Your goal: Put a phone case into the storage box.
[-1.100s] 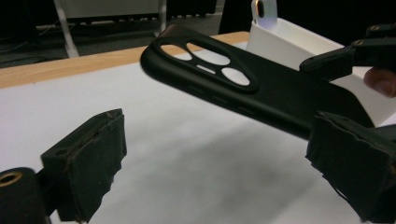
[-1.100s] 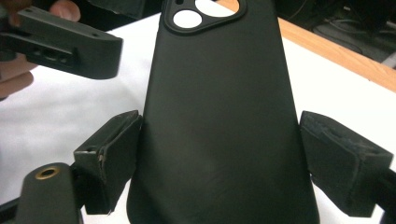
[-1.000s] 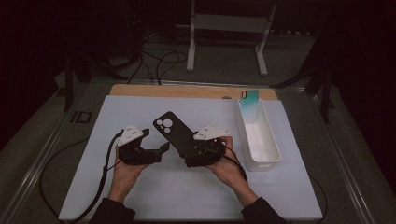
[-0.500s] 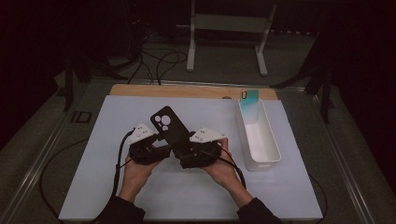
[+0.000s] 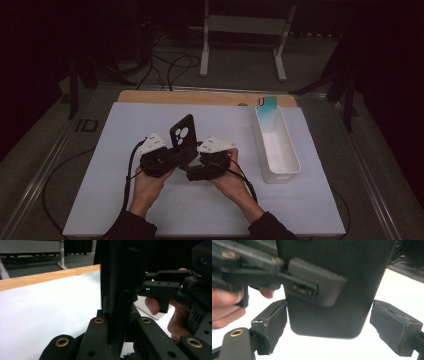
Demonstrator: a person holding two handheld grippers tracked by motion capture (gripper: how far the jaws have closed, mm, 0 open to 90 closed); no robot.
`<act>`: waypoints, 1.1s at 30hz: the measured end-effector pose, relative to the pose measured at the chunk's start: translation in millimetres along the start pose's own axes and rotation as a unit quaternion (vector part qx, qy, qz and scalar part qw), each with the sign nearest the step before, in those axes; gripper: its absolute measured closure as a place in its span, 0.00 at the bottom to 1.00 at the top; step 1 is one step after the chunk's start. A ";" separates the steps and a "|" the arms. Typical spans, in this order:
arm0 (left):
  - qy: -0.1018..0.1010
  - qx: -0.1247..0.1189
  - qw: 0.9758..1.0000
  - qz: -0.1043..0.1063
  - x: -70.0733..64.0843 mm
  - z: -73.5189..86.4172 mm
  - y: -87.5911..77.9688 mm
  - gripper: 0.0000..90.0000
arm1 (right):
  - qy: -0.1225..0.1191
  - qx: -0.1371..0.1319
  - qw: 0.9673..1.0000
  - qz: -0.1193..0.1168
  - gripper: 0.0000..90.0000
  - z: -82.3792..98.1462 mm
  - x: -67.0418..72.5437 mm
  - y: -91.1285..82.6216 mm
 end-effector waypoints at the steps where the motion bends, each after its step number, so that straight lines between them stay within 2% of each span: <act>1: 0.000 0.000 1.000 0.000 0.0 0.0 0.0 0.95 | 0.000 0.000 1.000 0.000 0.16 0.0 0.0 0.0; 3: 0.002 -0.003 1.000 -0.009 1.1 -1.5 -3.4 0.95 | -0.001 0.007 1.000 0.002 0.14 2.2 -3.9 -0.4; 8: 0.004 0.004 1.000 -0.018 3.2 -0.6 -5.3 0.95 | 0.000 0.007 1.000 -0.002 0.13 2.3 -8.9 -3.5; 9: 0.005 0.005 1.000 -0.019 3.2 -0.4 -5.3 0.95 | 0.007 0.006 1.000 -0.006 0.12 0.2 -14.8 -8.3; 16: 0.006 0.009 1.000 -0.021 2.8 0.9 -3.3 0.95 | 0.018 0.000 1.000 -0.006 0.10 -5.7 -24.2 -15.1; 18: 0.008 0.012 1.000 -0.021 2.4 1.8 -2.0 0.95 | 0.022 -0.011 1.000 0.001 0.09 -16.0 -30.1 -21.8; 24: 0.010 0.015 1.000 -0.019 0.4 3.6 1.0 0.95 | 0.028 -0.030 0.999 0.001 0.08 -34.4 -31.5 -27.1; 33: 0.015 0.021 1.000 -0.010 -4.8 7.7 7.3 0.95 | 0.039 -0.050 0.998 -0.004 0.09 -57.5 -23.9 -26.3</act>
Point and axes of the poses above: each handheld gripper's, and its own axes: y roughly forward along the jaws, z roughly out of its underside, x roughly to its left, the point moved 6 cm from there along y, roughly forward along the jaws, and after that the axes turned 15 degrees about z, right-handed, at the moved point
